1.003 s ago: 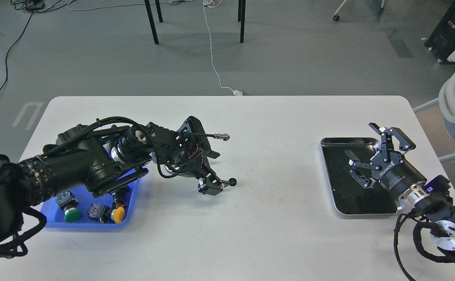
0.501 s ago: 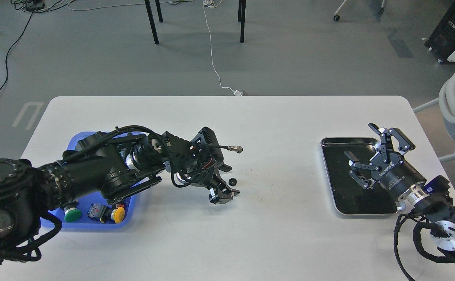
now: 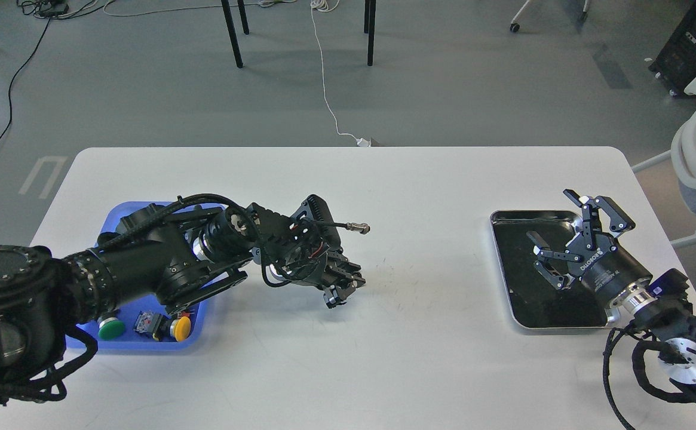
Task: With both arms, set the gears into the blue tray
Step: 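Carry the black part with the left gripper into the blue tray and release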
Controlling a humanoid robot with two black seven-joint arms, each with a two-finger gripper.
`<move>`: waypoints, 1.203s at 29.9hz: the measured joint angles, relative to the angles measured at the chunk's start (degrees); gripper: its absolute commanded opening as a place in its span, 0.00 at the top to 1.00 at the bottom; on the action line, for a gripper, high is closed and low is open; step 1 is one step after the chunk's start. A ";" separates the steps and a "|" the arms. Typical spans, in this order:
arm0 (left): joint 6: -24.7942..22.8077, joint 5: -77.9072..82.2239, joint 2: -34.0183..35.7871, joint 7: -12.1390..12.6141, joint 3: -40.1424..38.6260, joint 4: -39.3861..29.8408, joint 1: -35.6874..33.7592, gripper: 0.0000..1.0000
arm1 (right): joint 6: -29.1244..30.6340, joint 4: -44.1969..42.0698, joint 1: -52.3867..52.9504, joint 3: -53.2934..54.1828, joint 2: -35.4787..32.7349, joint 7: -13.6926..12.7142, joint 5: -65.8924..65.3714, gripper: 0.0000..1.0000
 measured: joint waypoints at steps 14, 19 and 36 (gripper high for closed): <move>-2.34 -8.80 23.43 0.01 -1.40 -17.28 -5.47 0.87 | 0.00 -0.14 0.49 -0.04 0.05 0.02 -0.09 0.04; -2.47 -13.58 36.61 0.02 -1.30 -20.28 -4.72 0.87 | 0.00 -0.23 0.69 -0.19 0.54 0.02 -0.17 0.04; -0.22 -15.64 41.41 0.00 -1.70 -11.93 5.62 0.85 | 0.00 0.01 0.63 -0.62 0.64 0.02 -0.23 0.04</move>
